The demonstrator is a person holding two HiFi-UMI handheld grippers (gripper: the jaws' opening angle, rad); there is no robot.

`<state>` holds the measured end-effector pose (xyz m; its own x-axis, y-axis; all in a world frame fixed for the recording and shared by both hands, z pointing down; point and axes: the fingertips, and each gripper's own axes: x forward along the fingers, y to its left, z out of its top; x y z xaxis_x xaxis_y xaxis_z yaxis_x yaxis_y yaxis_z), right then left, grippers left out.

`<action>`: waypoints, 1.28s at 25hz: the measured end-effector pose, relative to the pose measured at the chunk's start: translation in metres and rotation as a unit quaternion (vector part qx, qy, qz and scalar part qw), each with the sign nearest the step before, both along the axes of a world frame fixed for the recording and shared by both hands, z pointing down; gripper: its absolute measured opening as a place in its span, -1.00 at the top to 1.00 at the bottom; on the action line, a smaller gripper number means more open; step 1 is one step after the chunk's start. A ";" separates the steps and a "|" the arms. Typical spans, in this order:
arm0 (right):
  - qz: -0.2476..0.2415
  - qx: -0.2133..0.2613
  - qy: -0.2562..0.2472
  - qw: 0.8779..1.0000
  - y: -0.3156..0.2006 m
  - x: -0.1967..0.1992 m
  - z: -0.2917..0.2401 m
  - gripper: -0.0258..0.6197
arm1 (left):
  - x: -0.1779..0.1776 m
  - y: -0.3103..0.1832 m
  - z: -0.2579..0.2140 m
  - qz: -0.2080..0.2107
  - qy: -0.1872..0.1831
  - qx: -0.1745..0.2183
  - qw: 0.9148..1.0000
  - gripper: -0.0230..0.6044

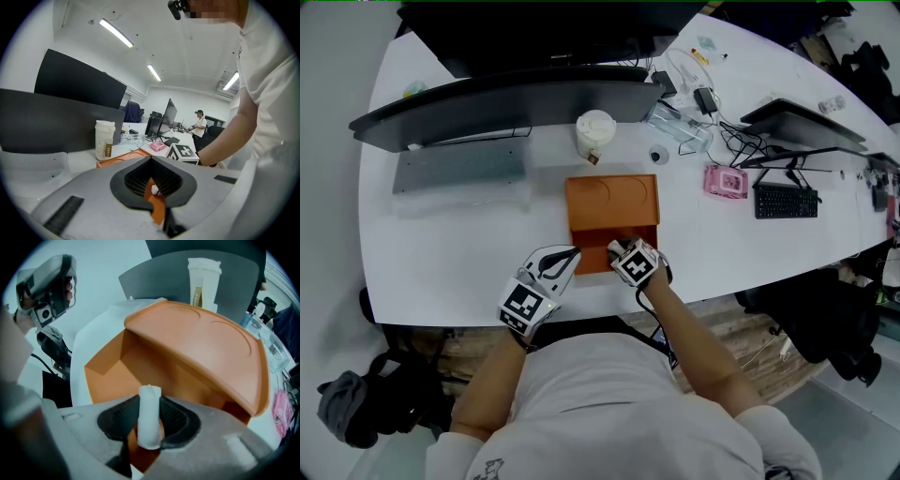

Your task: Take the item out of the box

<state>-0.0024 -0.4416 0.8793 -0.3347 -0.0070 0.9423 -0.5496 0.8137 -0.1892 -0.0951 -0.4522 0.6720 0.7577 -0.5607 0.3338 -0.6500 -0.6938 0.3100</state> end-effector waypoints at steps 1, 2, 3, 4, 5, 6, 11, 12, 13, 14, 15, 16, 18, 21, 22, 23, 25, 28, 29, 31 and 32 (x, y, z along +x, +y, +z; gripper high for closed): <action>-0.001 0.003 -0.001 1.000 0.000 0.001 -0.001 0.52 | 0.001 0.001 -0.003 -0.002 0.001 0.001 1.000 0.93; 0.000 0.006 -0.001 1.000 0.000 0.002 -0.003 0.52 | 0.002 0.001 -0.007 -0.006 0.002 0.002 1.000 0.93; 0.000 0.009 -0.003 1.000 0.000 0.003 -0.005 0.52 | 0.003 0.001 -0.010 -0.009 0.001 0.002 1.000 0.93; 0.002 0.012 -0.006 1.000 -0.001 0.004 -0.008 0.52 | 0.004 0.002 -0.012 -0.011 0.000 0.003 1.000 0.93; 0.003 0.016 -0.009 1.000 -0.001 0.005 -0.012 0.52 | 0.005 0.004 -0.013 -0.012 -0.001 0.004 1.000 0.93; 0.003 0.020 -0.013 1.000 -0.001 0.005 -0.016 0.52 | 0.006 0.007 -0.014 -0.012 -0.001 0.005 1.000 0.93; 0.009 0.049 -0.036 0.998 0.001 0.010 -0.041 0.52 | 0.017 0.024 -0.017 -0.013 -0.002 0.016 1.000 0.93; 0.010 0.057 -0.043 0.997 0.000 0.011 -0.048 0.52 | 0.019 0.025 -0.020 -0.014 -0.002 0.020 1.000 0.93; 0.012 0.066 -0.051 0.996 -0.001 0.012 -0.054 0.52 | 0.022 0.027 -0.023 -0.014 -0.003 0.023 1.000 0.93; 0.014 0.073 -0.059 0.995 -0.001 0.012 -0.062 0.52 | 0.024 0.029 -0.027 -0.014 -0.003 0.026 1.000 0.93; 0.017 0.081 -0.066 0.994 -0.001 0.013 -0.069 0.52 | 0.026 0.031 -0.030 -0.015 -0.004 0.028 0.999 0.93; 0.021 0.088 -0.073 0.993 0.000 0.014 -0.077 0.52 | 0.029 0.034 -0.033 -0.016 -0.005 0.030 0.999 0.93; 0.030 0.099 -0.085 0.991 0.001 0.018 -0.095 0.52 | 0.035 0.040 -0.040 -0.017 -0.005 0.034 0.999 0.93; 0.041 0.114 -0.105 0.987 0.005 0.023 -0.118 0.52 | 0.044 0.049 -0.050 -0.018 -0.006 0.042 0.999 0.93; 0.043 0.120 -0.113 0.985 0.006 0.026 -0.126 0.52 | 0.048 0.052 -0.054 -0.018 -0.008 0.047 0.999 0.93; 0.045 0.126 -0.121 0.984 0.008 0.028 -0.133 0.52 | 0.052 0.055 -0.057 -0.018 -0.010 0.052 0.998 0.93; 0.048 0.141 -0.134 0.980 0.009 0.032 -0.149 0.52 | 0.060 0.060 -0.066 -0.017 -0.011 0.060 0.998 0.93; 0.055 0.166 -0.158 0.972 0.013 0.039 -0.180 0.52 | 0.070 0.068 -0.084 -0.021 0.002 0.064 0.998 0.93; 0.057 0.174 -0.169 0.968 0.014 0.040 -0.194 0.52 | 0.073 0.071 -0.091 -0.025 0.007 0.066 0.997 0.93; 0.061 0.192 -0.191 0.961 0.018 0.044 -0.221 0.52 | 0.077 0.076 -0.105 -0.031 0.010 0.076 0.997 0.93; 0.062 0.201 -0.201 0.957 0.020 0.046 -0.234 0.52 | 0.080 0.078 -0.112 -0.033 0.009 0.081 0.996 0.93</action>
